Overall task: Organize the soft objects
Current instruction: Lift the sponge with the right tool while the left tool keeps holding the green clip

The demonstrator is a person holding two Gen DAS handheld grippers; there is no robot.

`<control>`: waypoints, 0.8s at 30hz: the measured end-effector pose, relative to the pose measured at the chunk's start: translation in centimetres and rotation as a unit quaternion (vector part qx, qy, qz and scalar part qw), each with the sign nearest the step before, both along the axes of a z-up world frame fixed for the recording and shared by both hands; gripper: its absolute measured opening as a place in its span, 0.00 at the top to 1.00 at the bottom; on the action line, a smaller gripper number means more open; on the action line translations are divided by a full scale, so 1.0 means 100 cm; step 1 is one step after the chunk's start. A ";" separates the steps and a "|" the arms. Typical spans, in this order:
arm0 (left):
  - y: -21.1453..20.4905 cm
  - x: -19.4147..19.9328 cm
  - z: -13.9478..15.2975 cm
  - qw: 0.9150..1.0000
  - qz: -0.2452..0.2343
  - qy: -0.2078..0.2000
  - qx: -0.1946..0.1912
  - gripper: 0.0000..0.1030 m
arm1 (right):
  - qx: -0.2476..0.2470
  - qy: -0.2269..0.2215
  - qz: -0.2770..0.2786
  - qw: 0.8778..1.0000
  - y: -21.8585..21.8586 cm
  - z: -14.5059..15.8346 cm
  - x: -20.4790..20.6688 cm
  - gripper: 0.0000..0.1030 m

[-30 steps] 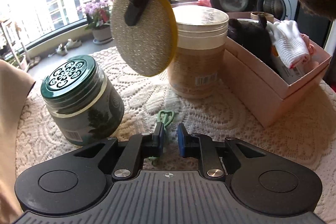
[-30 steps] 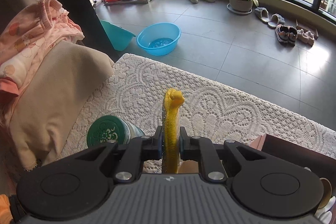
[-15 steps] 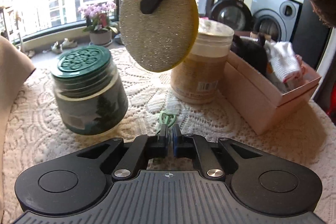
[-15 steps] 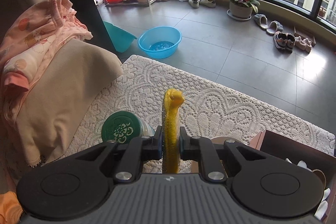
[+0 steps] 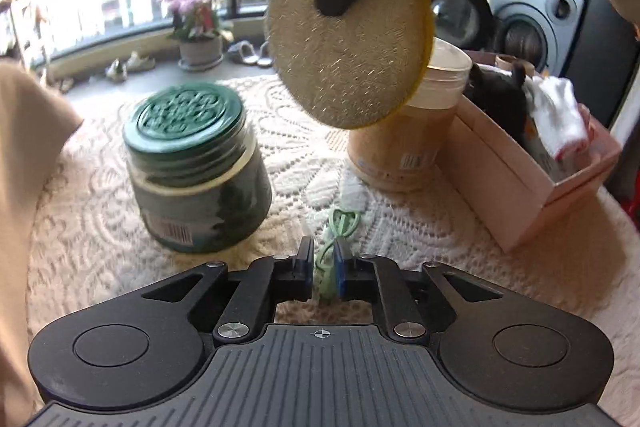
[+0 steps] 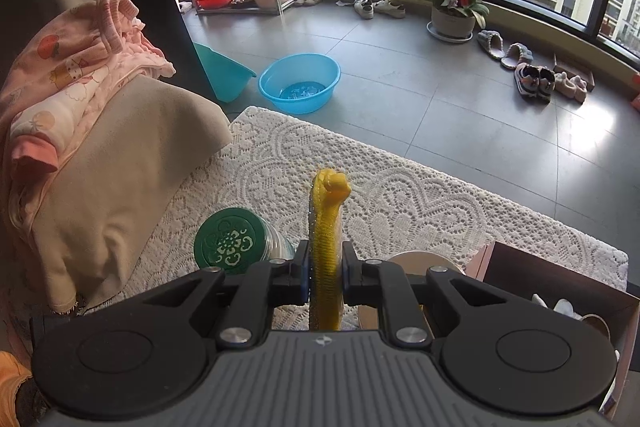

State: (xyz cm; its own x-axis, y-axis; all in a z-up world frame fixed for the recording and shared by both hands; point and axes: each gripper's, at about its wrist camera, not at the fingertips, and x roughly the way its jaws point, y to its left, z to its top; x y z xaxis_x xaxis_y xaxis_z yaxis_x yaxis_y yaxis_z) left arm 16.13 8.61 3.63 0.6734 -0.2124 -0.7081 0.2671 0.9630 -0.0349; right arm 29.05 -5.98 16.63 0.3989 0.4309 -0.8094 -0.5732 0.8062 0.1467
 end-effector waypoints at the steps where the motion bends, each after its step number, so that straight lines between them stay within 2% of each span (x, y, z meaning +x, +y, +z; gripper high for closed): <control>1: -0.002 0.001 0.001 1.000 -0.003 -0.004 0.009 0.87 | 0.002 0.002 0.000 1.000 -0.001 -0.001 0.001 0.86; 3: -0.006 0.004 0.003 1.000 -0.019 -0.001 0.015 0.86 | 0.005 0.006 0.001 1.000 -0.002 -0.005 0.004 0.86; 5: -0.010 0.009 0.001 0.999 -0.043 0.017 0.014 0.83 | 0.008 0.011 -0.001 1.000 -0.004 -0.009 0.008 0.86; 8: -0.023 0.007 -0.004 0.996 -0.083 0.015 0.036 0.64 | 0.014 0.020 -0.002 1.000 -0.005 -0.016 0.012 0.86; 10: -0.027 0.007 -0.005 0.994 -0.100 0.011 0.049 0.58 | 0.017 0.024 0.001 1.000 -0.006 -0.020 0.013 0.86; 14: -0.021 0.017 -0.009 0.997 -0.059 -0.001 0.056 0.60 | 0.020 0.028 0.002 0.999 -0.006 -0.025 0.016 0.86; 15: -0.021 0.020 -0.011 0.997 -0.049 0.000 0.056 0.56 | 0.020 0.029 0.001 0.999 -0.006 -0.026 0.017 0.86; 18: -0.012 0.030 -0.012 0.999 -0.037 0.020 0.019 0.58 | 0.020 0.030 0.000 0.999 -0.006 -0.028 0.020 0.86; 20: -0.015 0.029 -0.013 0.999 -0.039 0.013 0.026 0.59 | 0.017 0.028 -0.002 0.999 -0.005 -0.028 0.020 0.86; 22: -0.021 0.025 -0.016 0.999 -0.037 -0.001 0.028 0.67 | 0.013 0.024 -0.002 1.000 -0.002 -0.027 0.019 0.86; 23: -0.023 0.024 -0.017 0.999 -0.039 -0.005 0.019 0.80 | 0.011 0.023 -0.002 1.000 0.000 -0.026 0.019 0.86; 24: -0.025 0.022 -0.018 0.999 -0.033 -0.006 0.012 0.80 | 0.010 0.022 -0.002 1.000 0.002 -0.025 0.017 0.86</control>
State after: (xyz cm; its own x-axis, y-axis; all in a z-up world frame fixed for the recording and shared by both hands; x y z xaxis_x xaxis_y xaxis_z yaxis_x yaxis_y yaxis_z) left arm 18.34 6.07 1.86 0.6677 -0.2393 -0.7049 0.3296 0.9441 -0.0083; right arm 30.80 -5.80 14.16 0.3651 0.4462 -0.8170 -0.5631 0.8047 0.1878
